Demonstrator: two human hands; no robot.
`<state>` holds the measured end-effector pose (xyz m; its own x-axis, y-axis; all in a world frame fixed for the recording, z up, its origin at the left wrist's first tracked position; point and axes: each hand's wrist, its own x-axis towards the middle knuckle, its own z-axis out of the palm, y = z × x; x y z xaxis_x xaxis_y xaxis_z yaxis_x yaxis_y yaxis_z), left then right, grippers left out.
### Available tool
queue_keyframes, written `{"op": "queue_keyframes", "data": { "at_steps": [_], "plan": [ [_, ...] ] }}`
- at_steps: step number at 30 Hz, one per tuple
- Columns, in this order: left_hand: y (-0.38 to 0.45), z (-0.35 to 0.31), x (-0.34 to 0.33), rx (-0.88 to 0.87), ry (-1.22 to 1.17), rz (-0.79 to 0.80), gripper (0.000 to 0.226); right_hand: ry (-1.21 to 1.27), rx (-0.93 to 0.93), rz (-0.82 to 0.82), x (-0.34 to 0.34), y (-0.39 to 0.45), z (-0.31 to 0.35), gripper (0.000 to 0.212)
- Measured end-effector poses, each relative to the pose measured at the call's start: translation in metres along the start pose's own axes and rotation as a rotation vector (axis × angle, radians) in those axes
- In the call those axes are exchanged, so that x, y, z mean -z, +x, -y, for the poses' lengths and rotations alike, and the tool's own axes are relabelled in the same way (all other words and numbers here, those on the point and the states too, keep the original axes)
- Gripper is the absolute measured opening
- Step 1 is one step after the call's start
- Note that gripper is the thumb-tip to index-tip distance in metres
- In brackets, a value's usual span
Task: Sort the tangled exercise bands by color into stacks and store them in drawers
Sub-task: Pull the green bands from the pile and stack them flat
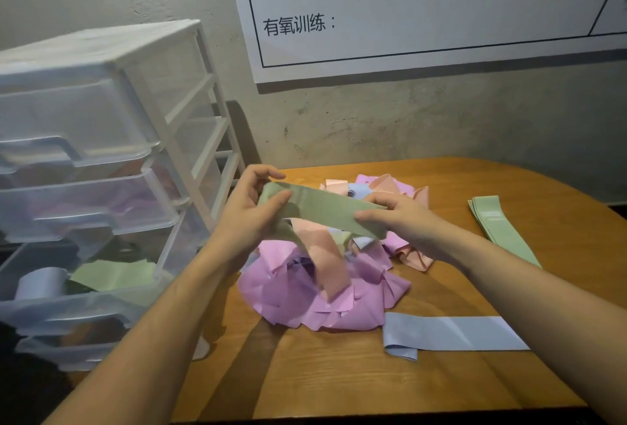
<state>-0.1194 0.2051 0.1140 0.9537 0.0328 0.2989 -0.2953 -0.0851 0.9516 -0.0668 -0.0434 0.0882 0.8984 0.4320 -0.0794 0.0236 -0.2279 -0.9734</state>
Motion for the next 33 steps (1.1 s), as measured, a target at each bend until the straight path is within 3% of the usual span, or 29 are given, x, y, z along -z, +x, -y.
{"op": "queue_keyframes", "data": {
  "at_steps": [2, 7, 10, 12, 14, 18, 22, 25, 27, 31, 33],
  "plan": [
    [0.008, -0.008, 0.000, -0.028, -0.003, 0.019, 0.022, -0.047, 0.007, 0.016, -0.005, 0.001, 0.008, 0.007],
    [0.017, -0.024, -0.011, -0.002, 0.066, 0.150, 0.026, -0.007, 0.029, 0.164, -0.019, 0.001, 0.030, 0.032],
    [0.017, -0.028, -0.021, 0.057, 0.072, 0.224, 0.022, 0.036, 0.098, 0.076, -0.032, 0.004, 0.038, 0.020],
    [0.015, -0.031, -0.028, 0.065, 0.134, 0.191, 0.008, 0.062, 0.146, -0.011, -0.038, 0.004, 0.042, 0.011],
    [0.012, -0.030, -0.031, 0.063, 0.167, 0.171, 0.020, 0.103, 0.175, -0.026, -0.038, 0.002, 0.045, 0.012],
    [0.004, -0.017, -0.023, 0.056, 0.236, 0.316, 0.040, 0.444, 0.136, 0.079, -0.031, -0.004, 0.048, 0.008],
    [0.000, -0.001, -0.027, 0.007, 0.193, 0.140, 0.015, 0.526, 0.092, 0.049, -0.022, -0.006, 0.044, 0.012],
    [-0.003, 0.006, -0.032, -0.016, 0.234, 0.021, 0.012, 0.423, 0.011, 0.047, -0.016, -0.004, 0.037, 0.027],
    [-0.004, 0.004, -0.037, -0.045, 0.241, 0.020, 0.014, 0.315, -0.010, 0.053, -0.015, -0.003, 0.032, 0.033],
    [-0.004, 0.012, -0.041, -0.029, 0.170, 0.151, 0.020, 0.335, 0.076, -0.067, -0.009, -0.002, 0.026, 0.005],
    [-0.008, 0.030, -0.038, -0.030, 0.268, 0.113, 0.021, 0.361, 0.119, -0.145, -0.004, -0.003, 0.022, 0.007]
  ]
}}
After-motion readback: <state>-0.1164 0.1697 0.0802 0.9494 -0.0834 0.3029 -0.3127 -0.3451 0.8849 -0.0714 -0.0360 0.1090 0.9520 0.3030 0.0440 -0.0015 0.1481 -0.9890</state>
